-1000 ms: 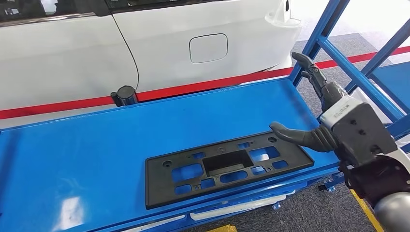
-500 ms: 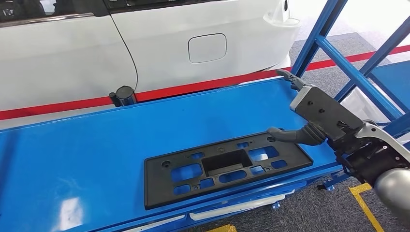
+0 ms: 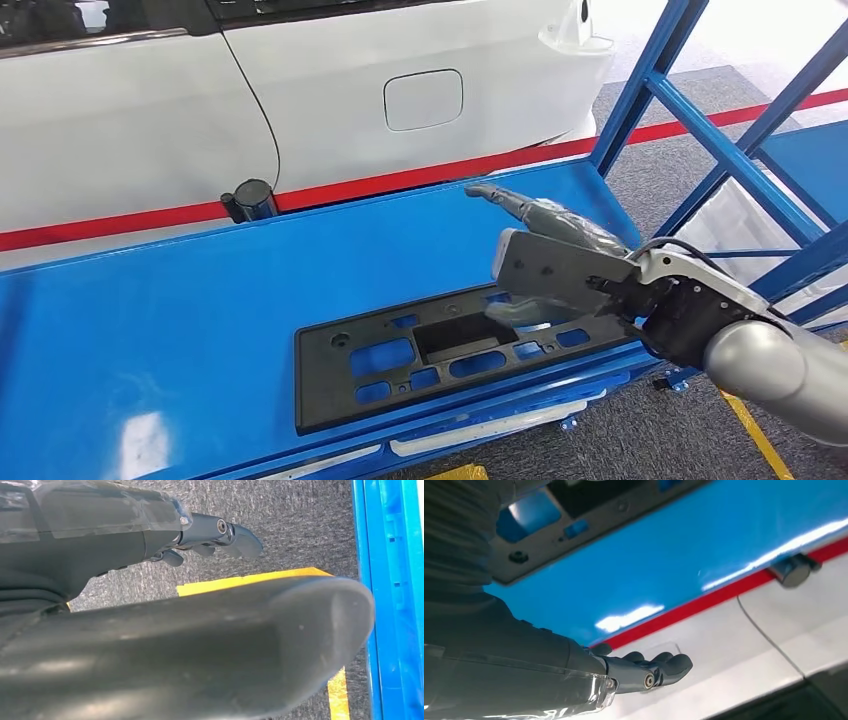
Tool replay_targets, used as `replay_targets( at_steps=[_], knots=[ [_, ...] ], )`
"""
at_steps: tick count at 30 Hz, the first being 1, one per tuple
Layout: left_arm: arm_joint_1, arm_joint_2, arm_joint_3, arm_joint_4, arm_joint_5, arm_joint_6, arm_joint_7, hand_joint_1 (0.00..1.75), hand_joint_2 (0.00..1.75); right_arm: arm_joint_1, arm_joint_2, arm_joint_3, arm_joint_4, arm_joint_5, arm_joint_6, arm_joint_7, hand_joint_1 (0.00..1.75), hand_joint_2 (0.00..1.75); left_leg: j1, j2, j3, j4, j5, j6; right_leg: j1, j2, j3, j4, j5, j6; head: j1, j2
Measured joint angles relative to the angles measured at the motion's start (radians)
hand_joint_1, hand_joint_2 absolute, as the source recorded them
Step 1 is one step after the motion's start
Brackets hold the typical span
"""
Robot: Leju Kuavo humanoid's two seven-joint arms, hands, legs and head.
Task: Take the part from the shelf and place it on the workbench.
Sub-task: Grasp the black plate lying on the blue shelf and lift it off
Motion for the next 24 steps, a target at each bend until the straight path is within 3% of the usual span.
replay_targets(
  at_steps=[11,24],
  knots=[
    [0.002,-0.001,0.009,0.0,-0.033,-0.012,0.009,0.0,0.0,-0.037,0.02,0.172,0.011,-0.026,-0.049,0.001,0.0,1.75,-0.001,-0.009,0.0,0.0,0.0,0.0,0.0,-0.001,0.0,-0.001,0.0,0.0,0.001,0.0],
    [0.01,-0.01,0.009,0.0,-0.07,-0.047,0.012,0.0,0.0,0.049,-0.055,0.297,-0.011,-0.034,-0.224,0.002,0.0,1.75,-0.002,-0.034,-0.002,0.0,0.0,0.0,0.0,-0.013,0.001,-0.002,-0.001,0.001,0.002,0.0]
  ],
)
